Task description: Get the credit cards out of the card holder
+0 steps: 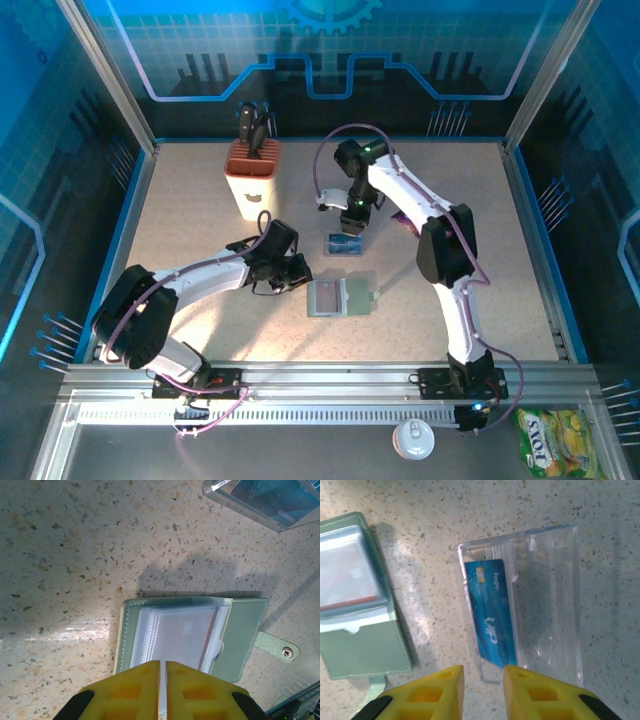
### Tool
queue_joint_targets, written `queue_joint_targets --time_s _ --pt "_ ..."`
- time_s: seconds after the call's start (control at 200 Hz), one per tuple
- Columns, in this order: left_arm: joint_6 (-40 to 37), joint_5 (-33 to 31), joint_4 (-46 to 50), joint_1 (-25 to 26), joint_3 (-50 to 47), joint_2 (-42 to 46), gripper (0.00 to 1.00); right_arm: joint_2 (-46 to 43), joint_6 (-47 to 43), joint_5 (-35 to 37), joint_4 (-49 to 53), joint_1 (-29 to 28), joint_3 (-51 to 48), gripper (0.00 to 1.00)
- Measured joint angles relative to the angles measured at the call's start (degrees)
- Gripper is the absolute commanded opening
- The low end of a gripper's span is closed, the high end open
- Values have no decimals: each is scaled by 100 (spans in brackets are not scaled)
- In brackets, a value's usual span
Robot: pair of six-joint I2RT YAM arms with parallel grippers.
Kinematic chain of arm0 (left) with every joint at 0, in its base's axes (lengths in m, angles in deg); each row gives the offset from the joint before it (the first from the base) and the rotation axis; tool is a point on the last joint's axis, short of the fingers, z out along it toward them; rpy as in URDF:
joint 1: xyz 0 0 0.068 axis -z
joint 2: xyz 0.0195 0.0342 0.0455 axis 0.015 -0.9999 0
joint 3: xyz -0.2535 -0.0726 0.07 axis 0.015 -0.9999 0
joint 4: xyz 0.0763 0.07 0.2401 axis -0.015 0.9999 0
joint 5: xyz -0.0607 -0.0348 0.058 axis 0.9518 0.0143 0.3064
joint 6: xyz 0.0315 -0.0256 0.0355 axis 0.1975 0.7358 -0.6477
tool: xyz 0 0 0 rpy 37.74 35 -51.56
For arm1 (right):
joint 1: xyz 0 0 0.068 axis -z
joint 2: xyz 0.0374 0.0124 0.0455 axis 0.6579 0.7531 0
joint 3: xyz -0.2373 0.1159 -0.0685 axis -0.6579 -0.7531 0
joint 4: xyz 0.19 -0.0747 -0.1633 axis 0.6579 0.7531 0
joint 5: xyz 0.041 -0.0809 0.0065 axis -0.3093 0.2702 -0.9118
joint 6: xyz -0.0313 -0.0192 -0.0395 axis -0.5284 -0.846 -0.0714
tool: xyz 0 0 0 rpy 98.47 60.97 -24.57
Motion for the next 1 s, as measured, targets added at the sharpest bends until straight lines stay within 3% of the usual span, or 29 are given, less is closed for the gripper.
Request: queue_joint_targets --time_s 0.325,0.73,1.001 --pt "0 0 -61 0 -9 0 12 -1165 1316 -155 -1388 -57 -2024 27" --pt "42 59 -319 7 -455 109 12 -2739 4140 -435 -3292 -664 -4284 27" --pt "199 55 -474 273 -688 291 13 -3707 5882 -758 -4496 -863 -5613 27"
